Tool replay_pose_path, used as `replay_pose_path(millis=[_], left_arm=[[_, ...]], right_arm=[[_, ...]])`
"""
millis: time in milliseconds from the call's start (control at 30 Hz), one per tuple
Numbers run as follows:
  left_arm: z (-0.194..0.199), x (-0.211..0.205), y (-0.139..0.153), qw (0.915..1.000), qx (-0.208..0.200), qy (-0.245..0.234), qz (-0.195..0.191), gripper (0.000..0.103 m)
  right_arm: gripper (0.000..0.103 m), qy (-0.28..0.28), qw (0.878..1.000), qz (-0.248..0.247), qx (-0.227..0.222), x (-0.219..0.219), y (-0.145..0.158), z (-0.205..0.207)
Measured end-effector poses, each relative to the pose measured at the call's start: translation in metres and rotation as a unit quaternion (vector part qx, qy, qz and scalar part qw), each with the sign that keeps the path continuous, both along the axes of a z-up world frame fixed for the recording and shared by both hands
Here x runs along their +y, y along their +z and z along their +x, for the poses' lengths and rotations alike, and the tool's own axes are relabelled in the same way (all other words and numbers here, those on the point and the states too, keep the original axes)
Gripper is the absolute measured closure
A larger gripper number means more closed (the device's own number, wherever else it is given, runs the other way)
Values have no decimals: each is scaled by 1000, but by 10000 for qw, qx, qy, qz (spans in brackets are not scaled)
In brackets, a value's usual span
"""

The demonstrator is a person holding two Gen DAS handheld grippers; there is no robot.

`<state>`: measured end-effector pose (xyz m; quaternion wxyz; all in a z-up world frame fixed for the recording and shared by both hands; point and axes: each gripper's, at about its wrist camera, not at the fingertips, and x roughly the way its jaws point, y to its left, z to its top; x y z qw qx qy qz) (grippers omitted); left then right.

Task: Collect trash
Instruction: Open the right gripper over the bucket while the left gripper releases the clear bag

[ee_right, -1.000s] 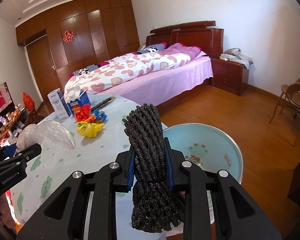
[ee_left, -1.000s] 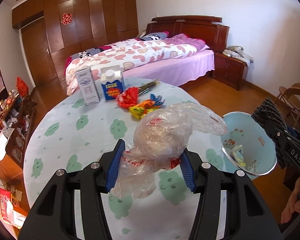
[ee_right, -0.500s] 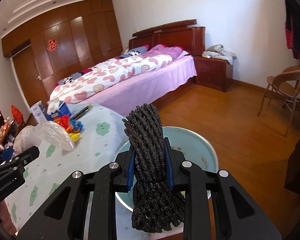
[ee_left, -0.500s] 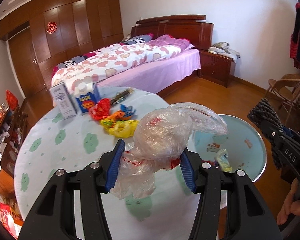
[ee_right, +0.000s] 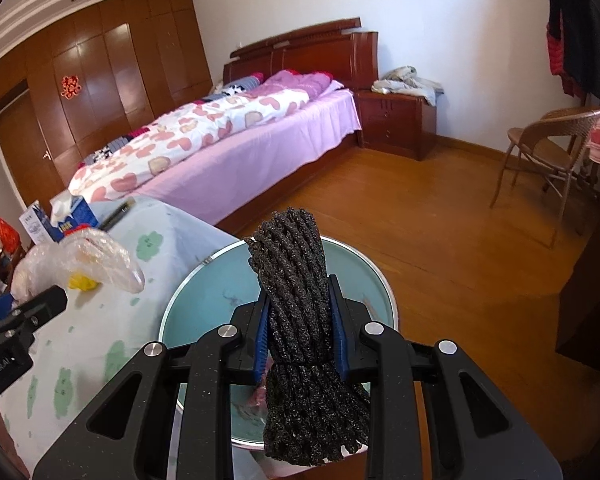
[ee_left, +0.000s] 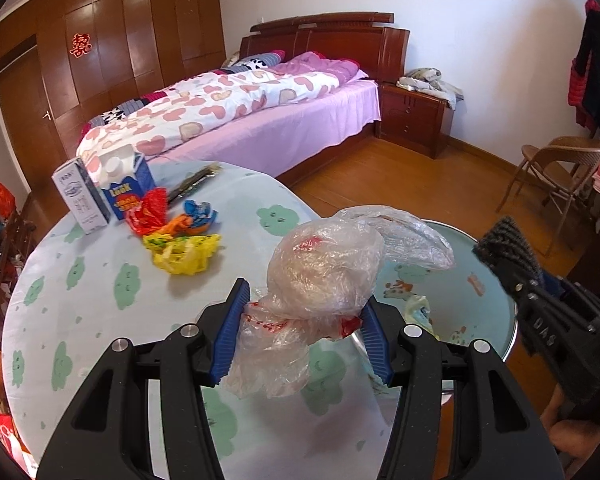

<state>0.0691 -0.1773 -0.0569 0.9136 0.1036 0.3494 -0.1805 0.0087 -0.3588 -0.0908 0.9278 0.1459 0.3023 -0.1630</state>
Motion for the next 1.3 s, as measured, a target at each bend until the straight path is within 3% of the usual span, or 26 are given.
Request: replay_pose_path(millis=[300, 567, 967, 1067, 1167, 1300], left_arm=[[9, -17, -14, 9998, 191, -25, 67, 50], [15, -23, -20, 9996, 260, -29, 67, 50], [12, -55, -18, 9996, 184, -201, 46, 50], [10, -66, -19, 9994, 145, -327, 30, 44], [6, -72, -18, 9990, 45, -440, -63, 24], [5, -73, -15, 9986, -42, -522, -66, 20]], right_arm=[[74, 119, 9990, 214, 362, -14, -29, 12], [58, 121, 9995, 278, 111, -14, -32, 7], [55, -539, 9984, 67, -184, -18, -12, -3], [55, -732, 9969, 133, -246, -25, -11, -8], [55, -874, 9955, 192, -296, -34, -11, -13], [55, -937, 9948, 225, -327, -43, -8, -16]])
